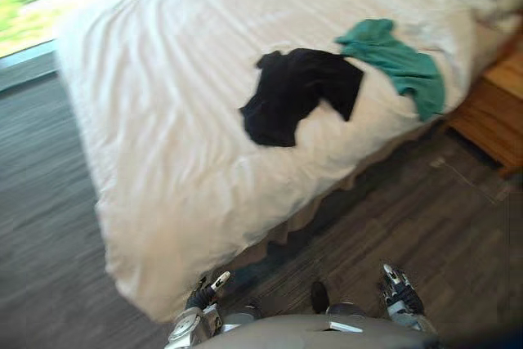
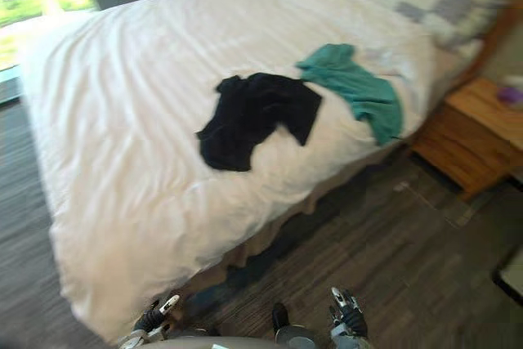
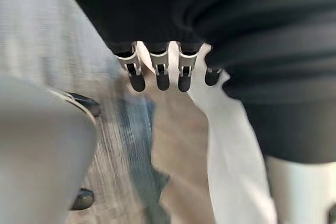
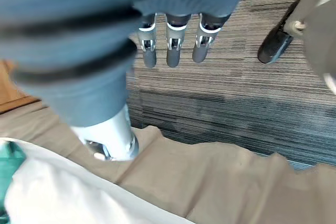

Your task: Tidy the bed and pick cloth on bed and put in laundry

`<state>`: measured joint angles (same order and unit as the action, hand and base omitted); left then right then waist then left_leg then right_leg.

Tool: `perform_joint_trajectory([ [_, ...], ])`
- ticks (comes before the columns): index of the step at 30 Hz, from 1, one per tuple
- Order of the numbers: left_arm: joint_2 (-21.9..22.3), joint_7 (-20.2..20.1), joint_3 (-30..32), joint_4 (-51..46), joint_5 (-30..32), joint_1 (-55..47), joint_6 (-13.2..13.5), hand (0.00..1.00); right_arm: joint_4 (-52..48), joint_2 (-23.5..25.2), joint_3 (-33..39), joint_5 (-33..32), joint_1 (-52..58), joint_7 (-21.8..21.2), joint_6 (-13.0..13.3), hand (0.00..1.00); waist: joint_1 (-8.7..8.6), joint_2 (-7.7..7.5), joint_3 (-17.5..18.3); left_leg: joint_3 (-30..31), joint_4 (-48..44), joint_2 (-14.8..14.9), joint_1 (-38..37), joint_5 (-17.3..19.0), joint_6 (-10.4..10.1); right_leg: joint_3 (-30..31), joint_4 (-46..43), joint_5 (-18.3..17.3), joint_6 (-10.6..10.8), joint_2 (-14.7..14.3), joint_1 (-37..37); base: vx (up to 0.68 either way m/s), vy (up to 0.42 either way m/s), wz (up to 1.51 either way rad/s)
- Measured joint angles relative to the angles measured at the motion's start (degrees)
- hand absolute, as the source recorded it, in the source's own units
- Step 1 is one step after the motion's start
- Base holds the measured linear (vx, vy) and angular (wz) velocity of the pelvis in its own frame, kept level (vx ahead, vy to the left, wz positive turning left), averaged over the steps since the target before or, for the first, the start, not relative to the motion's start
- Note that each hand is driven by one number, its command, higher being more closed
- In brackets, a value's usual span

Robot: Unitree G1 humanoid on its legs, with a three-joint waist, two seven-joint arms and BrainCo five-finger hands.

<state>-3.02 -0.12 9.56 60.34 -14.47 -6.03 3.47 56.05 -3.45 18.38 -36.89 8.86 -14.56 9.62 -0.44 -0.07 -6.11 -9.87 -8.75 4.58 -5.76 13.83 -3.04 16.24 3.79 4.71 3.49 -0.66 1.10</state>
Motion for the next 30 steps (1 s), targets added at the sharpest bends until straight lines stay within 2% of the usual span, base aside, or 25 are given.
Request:
perform_joint_trajectory([
  [2, -0.7, -0.1, -1.3, 0.6, 0.3, 1.1, -0.8, 0.00, 0.0, 0.6, -0.6, 0.0, 0.6, 0.0, 0.3, 0.00, -0.68, -0.87, -0.2, -3.4, 0.1, -0.6, -1.0, 0.3, 0.4, 3.1, -1.1, 0.7, 0.7, 0.0, 1.4, -0.02, 0.103, -0.95],
  [3, -1.3, -0.1, -1.7, 1.1, 0.3, 1.6, -1.1, 0.00, 0.0, 1.3, -1.1, 0.0, 1.4, -0.1, 0.7, 0.00, -1.44, -1.83, -0.8, -5.3, 0.2, -0.6, -1.4, 0.5, 0.7, 3.8, -2.0, 1.2, 1.5, -0.1, 2.3, -0.06, 0.077, -0.89],
  [4, -1.7, -0.1, -1.7, 1.3, 0.5, 1.6, -1.1, 0.00, -0.5, 2.3, -1.7, 0.0, 2.4, -0.3, 1.1, 0.00, -1.76, -2.44, -1.1, -7.7, 0.0, -0.5, -2.0, 0.8, 1.0, 2.4, -2.2, 2.2, 2.8, -0.2, 3.1, -0.07, 0.065, -0.90],
  [5, -1.9, -0.1, -1.7, 1.3, 0.5, 1.5, -1.1, 0.00, -1.1, 3.0, -2.0, 0.0, 2.7, -0.5, 1.2, 0.00, -1.68, -2.22, -1.6, -9.7, -0.2, -0.2, -2.2, 1.0, 1.3, 0.1, -2.1, 1.6, 2.7, 0.3, 3.7, -0.11, 0.044, -0.95],
  [6, -2.2, 0.0, -1.7, 0.9, 0.3, 1.6, -1.0, 0.00, -1.8, 3.8, -2.1, 0.5, 3.9, -1.0, 1.2, 0.00, -1.80, -2.48, -1.9, -12.2, -0.5, 0.1, -2.6, 1.4, 1.6, -5.7, -4.3, -1.3, 0.5, 1.4, 4.5, -0.09, 0.055, -0.92],
  [7, -1.8, 0.0, -1.8, 0.9, 0.3, 1.4, -1.0, 0.00, -2.1, 4.0, -3.2, 1.3, 4.9, -1.1, 1.3, 0.00, -2.00, -1.84, -2.0, -14.1, -0.6, 1.3, -3.7, 1.8, 1.4, -10.5, -9.0, -2.9, -1.0, 1.7, 5.8, -0.07, 0.043, -0.84],
  [9, -2.0, 0.0, -3.0, 0.6, 0.2, 1.3, -1.1, 0.00, -2.7, 4.6, -4.6, 2.4, 6.3, -1.3, 1.6, 0.00, -2.61, -1.77, -1.8, -16.2, -0.5, 2.4, -4.7, 2.1, 0.8, -13.0, -12.9, -3.0, -1.4, 1.3, 5.9, 0.07, 0.032, -0.60],
  [11, -2.1, 0.0, -3.1, 0.6, -0.1, 1.3, -2.0, 0.00, -2.8, 4.7, -5.4, 2.4, 6.9, -1.6, 2.2, 0.00, -2.39, -1.82, -1.7, -19.0, -0.5, 2.5, -5.5, 2.7, -0.2, -13.6, -10.7, -3.8, -2.1, 1.6, 4.9, 0.11, -0.024, -0.80],
  [12, -1.8, 0.0, -3.9, 0.7, 0.0, 1.3, -2.8, 0.00, -2.8, 4.4, -5.4, 2.5, 6.8, -1.7, 2.8, 0.00, -3.03, -1.12, -1.6, -20.4, 0.0, 2.9, -6.0, 2.3, -0.7, -15.1, -10.0, -3.6, -2.3, 1.4, 5.4, 0.10, -0.054, -0.74],
  [13, -1.8, -0.2, -4.2, 0.7, 0.1, 1.2, -3.2, 0.00, -2.9, 4.3, -5.4, 2.8, 6.5, -1.8, 3.2, 0.00, -3.40, -1.17, -1.5, -21.0, 0.3, 3.1, -6.5, 2.2, -1.0, -16.1, -10.2, -3.5, -2.6, 1.3, 5.7, 0.11, -0.072, -0.50],
  [14, -1.4, -0.6, -4.4, 0.8, 0.4, 1.0, -3.7, 0.00, -3.2, 4.0, -5.4, 3.6, 6.6, -1.8, 4.0, 0.00, -4.07, -0.28, -2.0, -21.4, 0.6, 3.5, -7.4, 2.0, -1.4, -16.6, -11.2, -4.0, -3.7, 0.5, 5.8, 0.11, -0.089, -0.31],
  [15, -1.1, -1.4, -4.5, 0.7, 0.6, 1.1, -4.1, 0.00, -3.1, 3.1, -5.6, 5.1, 6.5, -1.7, 4.5, 0.00, -5.06, 0.06, -2.0, -21.2, 0.3, 3.8, -7.6, 2.0, -1.4, -16.8, -12.4, -4.1, -3.9, -0.6, 6.2, 0.11, -0.104, -0.35],
  [16, -1.1, -1.6, -4.5, 0.7, 0.6, 1.2, -4.2, 0.00, -3.1, 2.7, -5.9, 5.9, 6.4, -1.7, 4.5, 0.00, -5.27, 0.03, -2.0, -21.1, -0.3, 4.0, -7.5, 1.9, -1.4, -16.8, -12.8, -3.9, -4.1, -1.1, 6.4, 0.13, -0.135, -0.64],
  [17, -1.3, -2.1, -4.2, 0.7, 0.7, 1.5, -4.3, 0.00, -2.9, 2.4, -7.6, 6.9, 6.0, -1.5, 4.6, 0.00, -4.58, -0.44, -2.0, -21.0, -2.9, 4.5, -6.5, 1.5, -0.5, -16.0, -12.3, -3.0, -5.4, -2.0, 6.2, 0.12, -0.165, -0.99],
  [18, -2.4, -2.2, -4.3, 0.7, 0.6, 1.4, -4.3, 0.00, -2.3, 2.4, -9.5, 7.2, 4.9, -1.5, 4.6, 0.00, -4.24, -2.80, -1.9, -19.6, -5.1, 3.3, -4.4, 3.1, 2.0, -12.6, -8.5, -1.5, -5.6, -1.9, 5.3, 0.10, -0.138, -1.21],
  [19, -2.8, -2.0, -4.3, 0.7, 0.5, 1.4, -4.2, 0.00, -1.6, 2.7, -9.6, 8.1, 3.6, -1.4, 4.5, 0.00, -3.10, -3.45, -1.7, -17.7, -2.4, 0.6, -4.1, 4.2, 2.4, -10.4, -4.9, -0.5, -5.8, -1.2, 4.0, 0.01, -0.061, -1.43],
  [20, -2.0, -2.0, -4.3, 0.7, 0.5, 1.4, -4.2, 0.00, -0.3, 2.4, -8.2, 9.2, 1.8, -1.3, 4.3, 0.00, -2.13, -1.66, -1.7, -17.1, 7.4, -2.1, -4.3, 1.0, 4.6, -17.8, -2.7, -6.5, -5.2, -0.5, 3.6, -0.04, 0.077, -1.86],
  [21, -1.6, -1.9, -4.2, -0.4, 0.0, 1.7, -3.9, 0.00, 0.0, 1.9, -7.5, 10.9, 0.5, -1.0, 4.4, 0.00, -1.03, -0.04, -1.8, -18.6, 8.5, -0.6, -5.5, -3.7, 3.3, -27.1, -8.7, -8.1, -6.2, 1.1, 5.7, -0.04, 0.078, -1.57],
  [22, -2.0, -1.8, -4.5, -0.4, 0.1, 1.8, -4.0, 0.00, 0.0, 2.2, -7.9, 11.8, 0.3, -1.1, 4.4, 0.00, -1.33, -0.11, -2.0, -19.8, 7.4, -0.2, -5.4, -3.2, 3.0, -29.5, -10.7, -8.4, -6.6, 2.7, 5.8, 0.08, 0.016, -1.04],
  [23, -2.3, -1.8, -5.7, -0.4, 0.3, 1.4, -4.2, 0.00, 0.0, 2.8, -8.0, 13.2, 0.4, -1.3, 4.1, 0.00, -2.08, -1.51, -1.4, -20.8, 6.1, 0.0, -6.4, -2.0, 1.9, -32.0, -11.2, -7.3, -5.3, 4.7, 4.4, 0.13, -0.067, -0.57],
  [24, -3.0, -1.9, -6.2, -0.4, 0.5, 1.4, -4.0, 0.00, 0.2, 2.9, -8.2, 13.6, 1.1, -1.3, 3.8, 0.00, -1.60, -2.40, -0.8, -21.8, 5.7, -0.1, -7.7, -1.3, 0.9, -31.7, -8.1, -2.2, -4.4, 4.3, 2.7, 0.18, -0.105, -0.75],
  [25, -2.7, -1.8, -6.3, 0.1, 0.5, 1.4, -4.2, 0.00, 0.9, 2.7, -8.2, 13.6, 1.2, -1.3, 3.7, 0.00, -1.71, -1.91, -0.3, -22.8, 4.9, 0.7, -8.2, -0.9, 0.3, -30.7, -4.3, -0.1, -4.4, 2.5, 0.5, 0.11, -0.080, -0.80],
  [27, -2.4, -1.9, -7.0, 0.1, 1.5, 2.1, -4.1, 0.00, 1.8, 2.0, -8.3, 14.9, 1.2, -1.3, 3.2, 0.00, -1.88, -1.69, -0.3, -22.6, 3.3, 1.6, -8.0, -0.8, 0.2, -28.1, 1.9, 2.4, -5.2, 0.9, -1.7, 0.11, -0.130, -0.75],
  [29, -2.0, -2.0, -7.3, 1.8, 2.9, 3.8, -4.1, 0.00, 1.7, 0.8, -8.1, 15.5, 1.0, -1.7, 3.2, 0.00, -2.55, -0.74, -1.0, -22.7, 2.5, 2.3, -8.3, -0.4, -0.5, -27.0, 2.1, 2.8, -5.5, 0.1, -1.5, 0.07, -0.074, -0.52],
  [30, -1.3, -2.0, -7.4, 1.9, 2.8, 4.2, -4.1, 0.00, 2.2, 0.0, -8.1, 16.9, 1.0, -1.8, 3.2, 0.00, -2.81, 0.22, -1.4, -22.7, 2.2, 2.5, -8.6, -0.3, -0.6, -26.0, 2.1, 2.6, -5.7, -0.4, -1.7, 0.05, -0.011, -0.38],
])
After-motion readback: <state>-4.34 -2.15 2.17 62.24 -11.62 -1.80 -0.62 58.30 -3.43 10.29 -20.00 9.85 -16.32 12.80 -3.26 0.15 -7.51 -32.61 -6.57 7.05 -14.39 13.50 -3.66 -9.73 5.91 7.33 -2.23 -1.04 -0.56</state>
